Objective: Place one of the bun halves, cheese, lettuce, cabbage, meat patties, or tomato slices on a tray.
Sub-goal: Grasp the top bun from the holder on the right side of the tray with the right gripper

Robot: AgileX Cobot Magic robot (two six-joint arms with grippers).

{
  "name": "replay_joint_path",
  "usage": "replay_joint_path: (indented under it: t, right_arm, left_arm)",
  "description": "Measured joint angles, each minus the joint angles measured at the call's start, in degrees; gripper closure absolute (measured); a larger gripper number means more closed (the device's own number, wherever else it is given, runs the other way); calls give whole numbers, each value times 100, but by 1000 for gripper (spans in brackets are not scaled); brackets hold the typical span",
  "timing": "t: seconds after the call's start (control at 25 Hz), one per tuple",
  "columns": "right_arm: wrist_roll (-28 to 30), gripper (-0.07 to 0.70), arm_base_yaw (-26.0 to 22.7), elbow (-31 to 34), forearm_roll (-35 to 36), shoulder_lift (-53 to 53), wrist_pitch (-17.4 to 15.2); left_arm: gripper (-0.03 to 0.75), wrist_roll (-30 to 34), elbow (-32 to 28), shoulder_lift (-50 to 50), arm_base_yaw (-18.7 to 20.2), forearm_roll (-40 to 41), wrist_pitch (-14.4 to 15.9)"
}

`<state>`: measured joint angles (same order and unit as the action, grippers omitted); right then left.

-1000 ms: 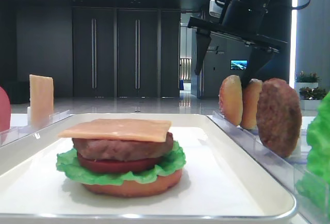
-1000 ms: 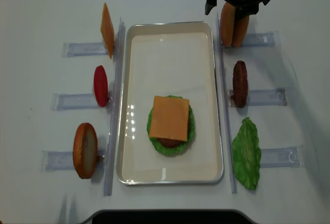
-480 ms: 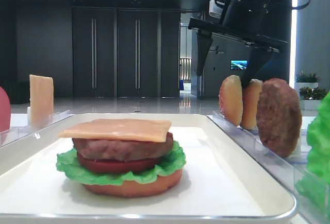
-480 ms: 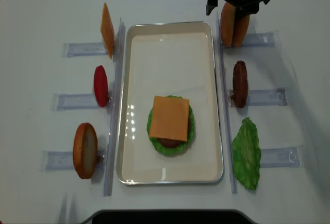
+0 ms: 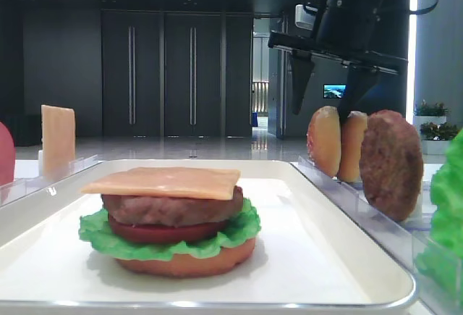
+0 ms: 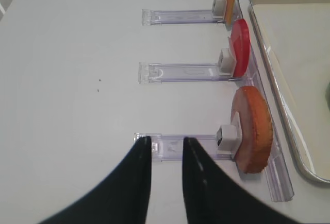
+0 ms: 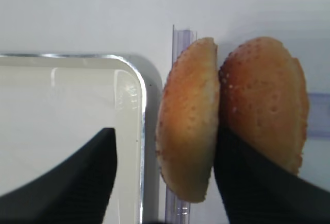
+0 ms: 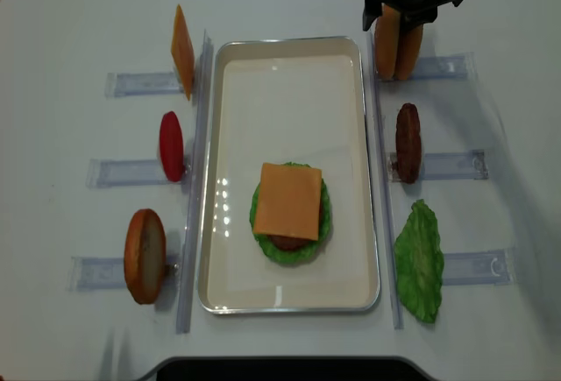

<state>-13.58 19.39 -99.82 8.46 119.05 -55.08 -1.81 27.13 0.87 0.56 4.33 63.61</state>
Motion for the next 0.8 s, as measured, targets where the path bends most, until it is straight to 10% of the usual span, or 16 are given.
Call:
replay_joint_path:
  t: [0.28, 0.8]
  right_arm:
    - [0, 421, -5, 0, -127, 37, -129]
    - [6, 429, -5, 0, -117, 37, -162]
  left_arm:
    - [558, 0, 0, 0, 0, 0, 0]
    - [558, 0, 0, 0, 0, 0, 0]
